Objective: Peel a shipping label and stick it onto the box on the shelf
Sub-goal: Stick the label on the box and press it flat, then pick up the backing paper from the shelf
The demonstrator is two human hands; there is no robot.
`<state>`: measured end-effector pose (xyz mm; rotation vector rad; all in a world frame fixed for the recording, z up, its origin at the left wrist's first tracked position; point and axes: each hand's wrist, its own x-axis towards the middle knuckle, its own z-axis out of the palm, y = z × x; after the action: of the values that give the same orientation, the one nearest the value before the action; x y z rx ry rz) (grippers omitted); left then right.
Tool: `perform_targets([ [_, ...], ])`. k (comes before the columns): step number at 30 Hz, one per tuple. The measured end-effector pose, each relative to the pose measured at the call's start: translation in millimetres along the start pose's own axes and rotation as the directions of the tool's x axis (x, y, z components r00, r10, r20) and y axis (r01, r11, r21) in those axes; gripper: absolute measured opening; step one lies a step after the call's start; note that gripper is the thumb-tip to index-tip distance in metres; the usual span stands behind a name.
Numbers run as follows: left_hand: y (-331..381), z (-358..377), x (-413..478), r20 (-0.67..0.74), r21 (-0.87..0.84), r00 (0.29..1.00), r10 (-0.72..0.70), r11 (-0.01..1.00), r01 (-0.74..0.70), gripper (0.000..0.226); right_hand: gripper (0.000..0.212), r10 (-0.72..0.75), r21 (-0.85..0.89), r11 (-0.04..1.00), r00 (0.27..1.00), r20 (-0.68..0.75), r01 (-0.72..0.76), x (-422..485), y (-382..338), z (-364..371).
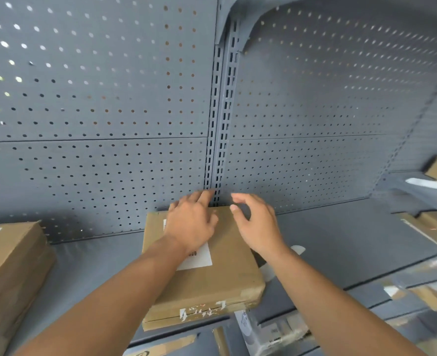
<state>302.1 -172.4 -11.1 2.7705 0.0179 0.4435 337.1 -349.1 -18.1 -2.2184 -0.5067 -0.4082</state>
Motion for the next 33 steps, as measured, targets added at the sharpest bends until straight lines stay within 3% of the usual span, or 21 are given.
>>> perform_targets([
  [7, 85, 10, -12, -0.025, -0.243, 0.981, 0.194, 0.95, -0.194, 0.053, 0.049, 0.051, -0.136, 0.989, 0.999, 0.001, -0.051, -38, 40, -70],
  [16, 171, 56, -20, 0.079, -0.299, 0.949, 0.306, 0.915, -0.271, 0.054, 0.055, 0.194, -0.257, 0.945, 0.979, -0.057, -0.202, -102, 87, -149],
  [19, 187, 72, -19, 0.099, -0.265, 0.949, 0.299, 0.927, -0.264, 0.052, 0.057, 0.221, -0.275, 0.934, 0.974, -0.05, -0.226, -120, 107, -167],
  [25, 210, 114, -17, 0.366, -0.05, 0.917, 0.158, 0.987, -0.15, 0.057, 0.056, 0.283, -0.256, 0.924, 0.958, -0.041, -0.284, -136, 140, -188],
  [33, 201, 150, -23, 0.443, 0.121, 0.897, 0.0, 0.991, -0.06, 0.057, 0.056, 0.292, -0.201, 0.937, 0.956, 0.004, -0.285, -130, 160, -196],
])
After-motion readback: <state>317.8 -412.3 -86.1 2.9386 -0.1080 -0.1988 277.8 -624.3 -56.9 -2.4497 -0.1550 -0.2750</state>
